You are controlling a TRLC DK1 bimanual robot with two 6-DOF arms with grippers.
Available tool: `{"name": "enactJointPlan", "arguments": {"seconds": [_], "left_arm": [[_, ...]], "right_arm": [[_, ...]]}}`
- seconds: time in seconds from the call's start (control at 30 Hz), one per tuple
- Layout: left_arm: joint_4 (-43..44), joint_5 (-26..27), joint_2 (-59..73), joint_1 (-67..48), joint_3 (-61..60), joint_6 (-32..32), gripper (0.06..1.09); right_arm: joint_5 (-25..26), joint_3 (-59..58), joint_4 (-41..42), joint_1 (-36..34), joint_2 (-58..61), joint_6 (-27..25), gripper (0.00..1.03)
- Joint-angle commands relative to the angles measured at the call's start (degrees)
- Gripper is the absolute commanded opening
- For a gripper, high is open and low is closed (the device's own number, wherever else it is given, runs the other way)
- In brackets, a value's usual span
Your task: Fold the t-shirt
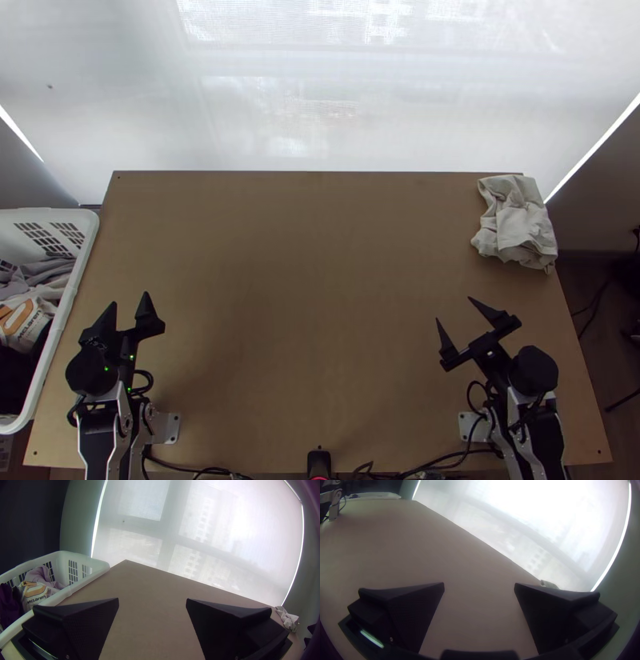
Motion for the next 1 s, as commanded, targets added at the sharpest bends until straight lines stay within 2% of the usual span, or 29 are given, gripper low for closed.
{"name": "enactJointPlan", "arguments": {"seconds": [0.0,0.2,0.23,0.3,0.37,0.43,0.53,0.63,0.73,0.8,0.97], "left_arm": [[0.0,0.0,0.0,0.0,0.1,-0.1,1.04],[0.0,0.0,0.0,0.0,0.0,-0.1,1.04],[0.0,0.0,0.0,0.0,0.0,-0.1,1.04],[0.0,0.0,0.0,0.0,0.1,-0.1,1.04],[0.0,0.0,0.0,0.1,0.0,-0.1,1.04],[0.0,0.0,0.0,0.1,0.1,-0.1,1.04],[0.0,0.0,0.0,0.0,0.0,-0.1,1.04],[0.0,0.0,0.0,0.0,0.0,-0.1,1.04],[0.0,0.0,0.0,0.0,0.0,-0.1,1.04],[0.0,0.5,0.0,-1.1,0.1,-4.2,1.04],[-0.2,0.2,0.0,-3.7,0.0,-4.7,1.04]], "right_arm": [[8.2,-0.1,1.6,11.5,0.2,-0.1,0.98],[9.4,0.1,4.4,2.9,0.0,0.4,0.98],[10.8,0.2,6.9,2.4,0.0,1.8,0.98],[15.5,0.2,12.4,2.1,0.0,7.7,0.98],[16.8,0.4,14.8,2.2,0.0,10.9,0.98],[20.6,0.6,15.8,3.0,0.0,14.4,0.98],[26.5,1.0,15.7,5.4,0.0,14.5,0.98],[29.7,1.8,13.5,5.3,0.1,14.9,0.98],[30.9,3.5,10.3,5.3,0.4,16.4,0.98],[31.5,4.9,9.0,5.3,1.3,17.1,0.98],[32.0,9.4,9.1,4.7,6.4,17.3,0.98]]}}
